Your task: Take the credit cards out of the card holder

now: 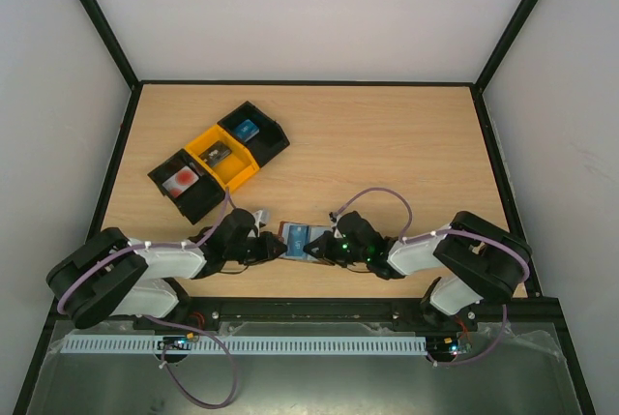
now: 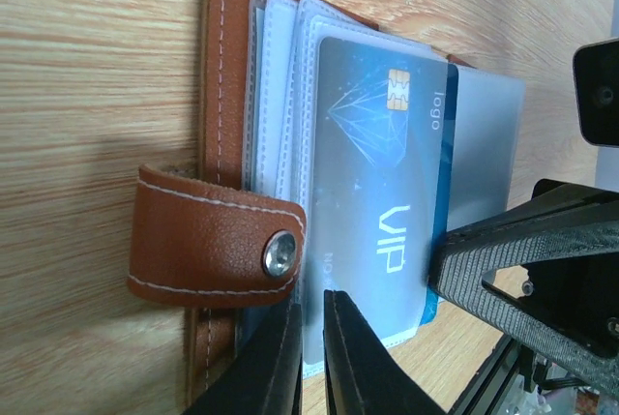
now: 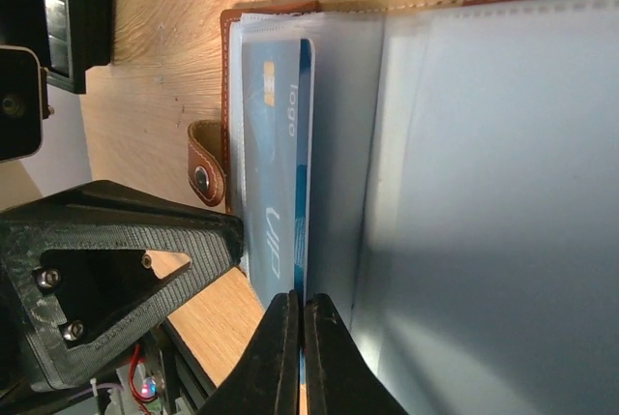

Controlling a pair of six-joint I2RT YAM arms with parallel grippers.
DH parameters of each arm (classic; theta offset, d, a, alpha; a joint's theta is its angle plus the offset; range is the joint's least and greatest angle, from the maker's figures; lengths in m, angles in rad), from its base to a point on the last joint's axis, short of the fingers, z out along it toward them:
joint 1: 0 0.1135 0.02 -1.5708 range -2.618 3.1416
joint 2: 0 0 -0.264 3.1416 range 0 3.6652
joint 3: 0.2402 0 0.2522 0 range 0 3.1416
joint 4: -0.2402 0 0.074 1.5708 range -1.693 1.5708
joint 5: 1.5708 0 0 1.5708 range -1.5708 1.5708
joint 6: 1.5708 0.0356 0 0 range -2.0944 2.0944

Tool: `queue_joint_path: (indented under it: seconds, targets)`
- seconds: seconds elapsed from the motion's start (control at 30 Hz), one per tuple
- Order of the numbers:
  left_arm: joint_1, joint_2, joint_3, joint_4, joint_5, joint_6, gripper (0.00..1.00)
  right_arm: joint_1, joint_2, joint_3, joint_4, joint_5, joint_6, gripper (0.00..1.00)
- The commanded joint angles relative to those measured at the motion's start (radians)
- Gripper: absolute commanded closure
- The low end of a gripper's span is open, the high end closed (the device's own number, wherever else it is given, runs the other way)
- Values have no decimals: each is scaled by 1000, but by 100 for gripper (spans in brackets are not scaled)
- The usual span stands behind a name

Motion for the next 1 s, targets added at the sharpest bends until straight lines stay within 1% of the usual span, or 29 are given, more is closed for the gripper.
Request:
queue_joint_path:
  seconds: [0.0, 0.1, 0.23, 0.6, 0.8, 0.97]
  targets:
    - [-7, -1, -6, -4, -20, 1, 90, 7, -10, -16, 36, 12, 0, 98]
    - [-7, -1, -6, -6, -26, -1, 91, 7, -21, -29, 31, 27, -4, 98]
    - [-7, 1, -7, -12, -38, -7, 91, 7, -34, -34, -26, 67, -11, 98]
    - [-7, 11, -1, -14, -36, -9, 91, 7, -113, -81, -36, 113, 4, 98]
    - [-7, 9, -3, -15, -34, -14, 91, 6, -119, -81, -25, 109, 15, 98]
    - [-7, 7, -7, -18, -35, -17, 91, 7, -167, -99, -48, 137, 12, 98]
